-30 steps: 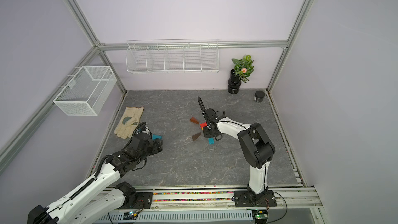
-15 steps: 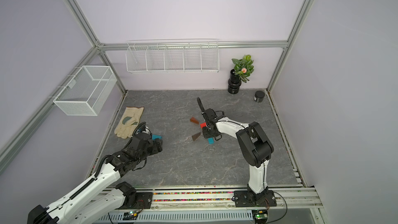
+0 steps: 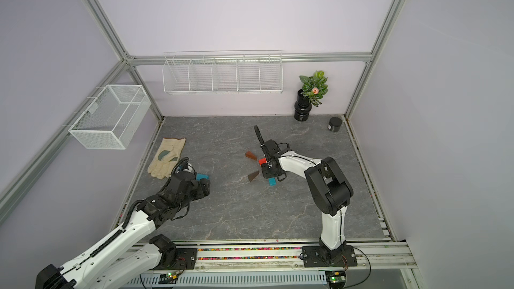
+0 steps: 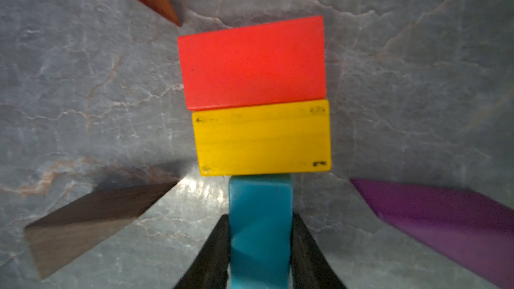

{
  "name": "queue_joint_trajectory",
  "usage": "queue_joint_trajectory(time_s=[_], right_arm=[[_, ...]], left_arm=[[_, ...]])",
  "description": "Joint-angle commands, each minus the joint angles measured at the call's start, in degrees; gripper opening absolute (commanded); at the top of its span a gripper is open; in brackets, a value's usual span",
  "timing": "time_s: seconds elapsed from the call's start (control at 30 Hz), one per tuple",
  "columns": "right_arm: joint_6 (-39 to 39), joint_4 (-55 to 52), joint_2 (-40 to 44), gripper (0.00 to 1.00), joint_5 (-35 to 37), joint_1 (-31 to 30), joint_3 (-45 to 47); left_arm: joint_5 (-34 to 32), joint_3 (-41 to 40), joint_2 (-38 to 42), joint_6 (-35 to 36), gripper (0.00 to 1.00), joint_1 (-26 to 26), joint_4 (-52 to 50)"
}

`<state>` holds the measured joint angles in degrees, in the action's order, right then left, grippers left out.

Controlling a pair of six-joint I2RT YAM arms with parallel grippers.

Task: Assemble a small pinwheel with building blocks
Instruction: Assemble the building block at the center of the board.

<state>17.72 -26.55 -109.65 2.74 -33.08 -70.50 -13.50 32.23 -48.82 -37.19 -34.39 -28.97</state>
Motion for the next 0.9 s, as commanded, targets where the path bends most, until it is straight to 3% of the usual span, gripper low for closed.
queue_joint_trajectory(time_s=[0.0, 0.87], right_arm=[[-0.9, -2.0, -1.3, 0.37, 0.4, 0.3, -1.1], [-0.2, -1.8, -3.0, 0.39, 0.0, 0.5, -2.2]], left_arm=[[-0.3, -0.6, 0.0, 0.0, 0.78, 0.3, 0.7], [-0.2, -0.8, 0.3, -0.1, 0.78, 0.3, 0.2]])
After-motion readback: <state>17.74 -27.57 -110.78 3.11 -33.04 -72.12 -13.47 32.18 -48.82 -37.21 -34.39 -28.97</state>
